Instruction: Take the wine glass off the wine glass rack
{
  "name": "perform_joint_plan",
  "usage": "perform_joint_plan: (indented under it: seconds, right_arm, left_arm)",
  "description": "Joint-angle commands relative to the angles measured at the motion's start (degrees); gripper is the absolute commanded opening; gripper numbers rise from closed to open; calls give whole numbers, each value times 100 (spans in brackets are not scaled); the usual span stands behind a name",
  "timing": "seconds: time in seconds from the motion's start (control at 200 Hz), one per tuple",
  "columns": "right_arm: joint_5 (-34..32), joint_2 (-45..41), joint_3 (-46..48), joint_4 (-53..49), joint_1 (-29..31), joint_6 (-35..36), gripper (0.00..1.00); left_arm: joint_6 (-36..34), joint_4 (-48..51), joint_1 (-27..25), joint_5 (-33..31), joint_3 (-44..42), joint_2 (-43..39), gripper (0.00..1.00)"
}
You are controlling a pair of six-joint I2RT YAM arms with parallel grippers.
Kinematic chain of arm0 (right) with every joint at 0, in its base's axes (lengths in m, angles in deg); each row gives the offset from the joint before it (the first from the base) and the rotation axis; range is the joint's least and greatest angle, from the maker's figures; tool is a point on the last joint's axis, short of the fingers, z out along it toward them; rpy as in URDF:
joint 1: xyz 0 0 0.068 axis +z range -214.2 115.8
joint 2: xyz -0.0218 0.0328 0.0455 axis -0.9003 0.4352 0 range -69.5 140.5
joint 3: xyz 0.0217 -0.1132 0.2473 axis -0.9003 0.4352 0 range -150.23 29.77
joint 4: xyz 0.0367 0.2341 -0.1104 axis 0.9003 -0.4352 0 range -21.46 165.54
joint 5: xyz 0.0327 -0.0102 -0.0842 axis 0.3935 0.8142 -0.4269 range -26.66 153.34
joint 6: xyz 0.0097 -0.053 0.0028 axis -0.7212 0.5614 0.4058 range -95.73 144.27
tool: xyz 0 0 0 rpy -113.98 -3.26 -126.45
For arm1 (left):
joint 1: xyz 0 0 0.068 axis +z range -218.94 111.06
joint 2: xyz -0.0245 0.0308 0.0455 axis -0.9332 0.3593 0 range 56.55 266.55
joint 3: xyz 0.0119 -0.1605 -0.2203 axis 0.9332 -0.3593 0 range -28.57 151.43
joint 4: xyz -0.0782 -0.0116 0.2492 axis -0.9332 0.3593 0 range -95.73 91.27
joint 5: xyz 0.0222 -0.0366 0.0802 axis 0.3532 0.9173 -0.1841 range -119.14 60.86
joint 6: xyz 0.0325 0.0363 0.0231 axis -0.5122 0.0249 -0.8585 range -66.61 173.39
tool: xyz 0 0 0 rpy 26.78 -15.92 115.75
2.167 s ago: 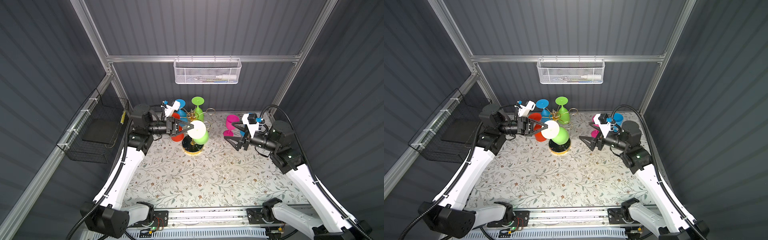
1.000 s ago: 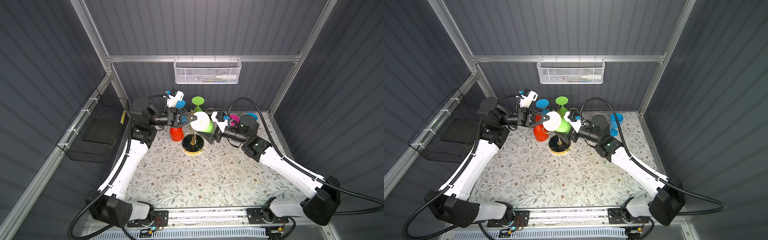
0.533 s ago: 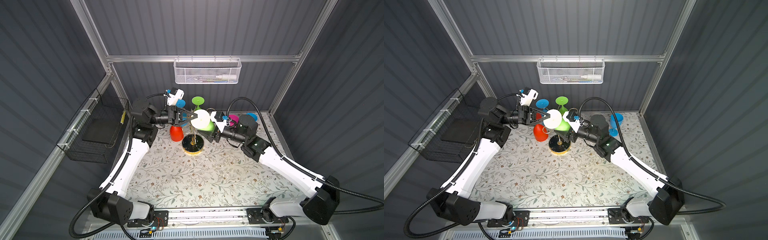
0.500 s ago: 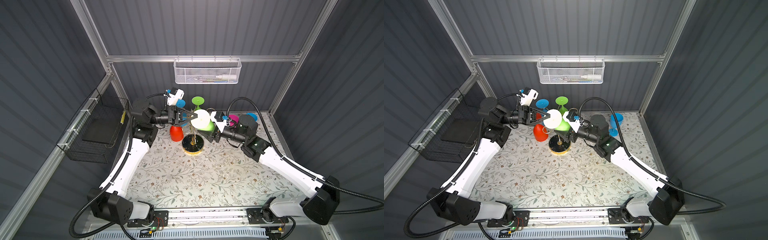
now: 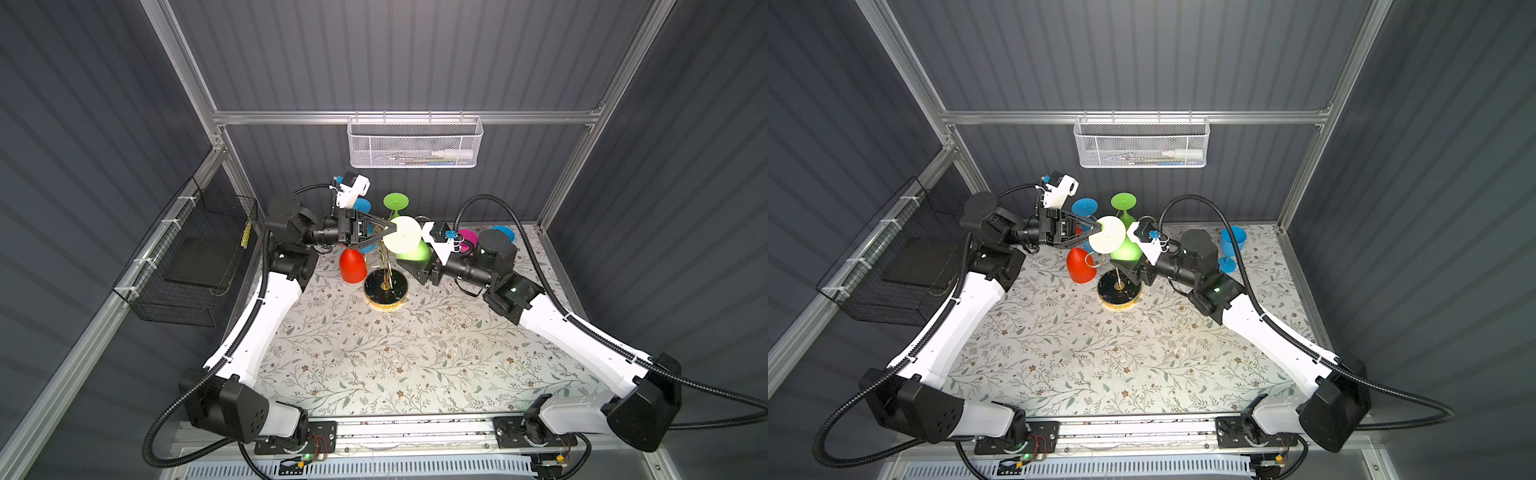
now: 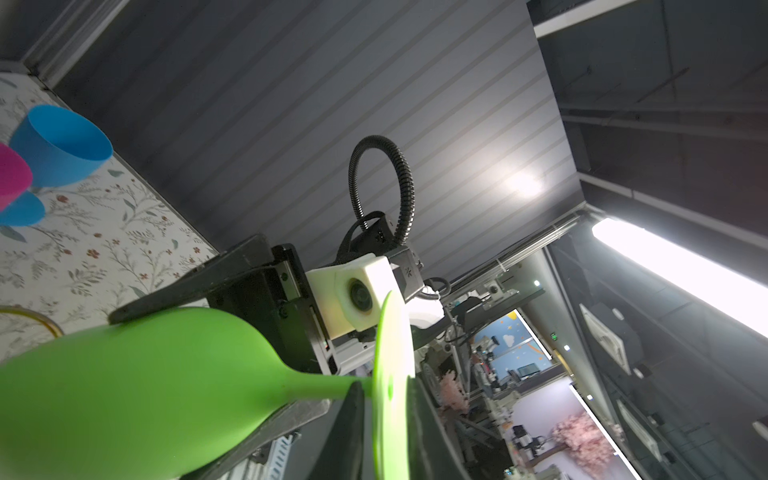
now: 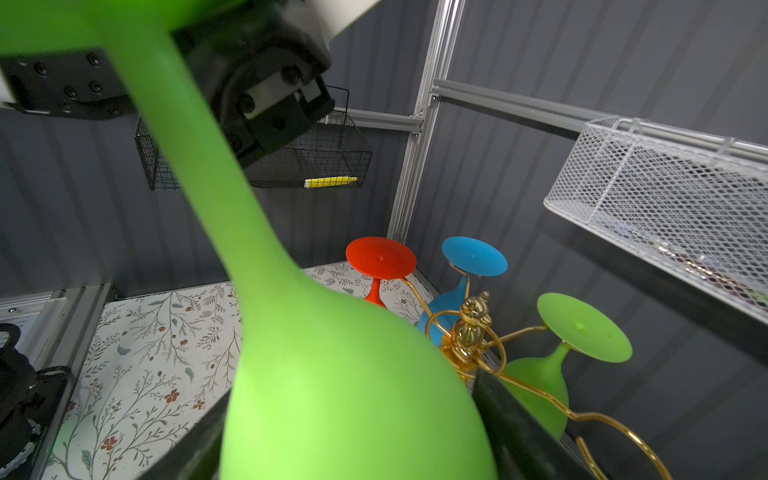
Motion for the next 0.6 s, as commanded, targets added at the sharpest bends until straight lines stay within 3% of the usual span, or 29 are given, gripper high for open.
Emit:
perform_joint_plan:
  seconds: [0.0,0.2,0.29,0.445,0.52,0.595]
  right_arm:
    - [-244,-197,-248,-311,-15,-236,31]
    - [-487,-483,-255,-900,-179,-598,27]
    - [-730,-614,-267,-1149,-389,-881,25]
    - [-700,-790,-406,-1762,-799,-1363,22]
    - [-603,-867,-445,-1993,-1005,-1558,22]
    - [-643,-878,-580,-2317,-1112,-1626,22]
  left_arm:
    - [-342,15,-46,6,297,82,38]
    - [-1479,953,-28,-237,590,250,58]
    - [-2466,1702,-11,-640,733,239,63]
    - [-4203,2563,-11,-2011,710,31,71]
    - [-4896,2465,-10,-2841,435,-179,72]
    - [-5436,1763,-19,-3631,-69,-423,73]
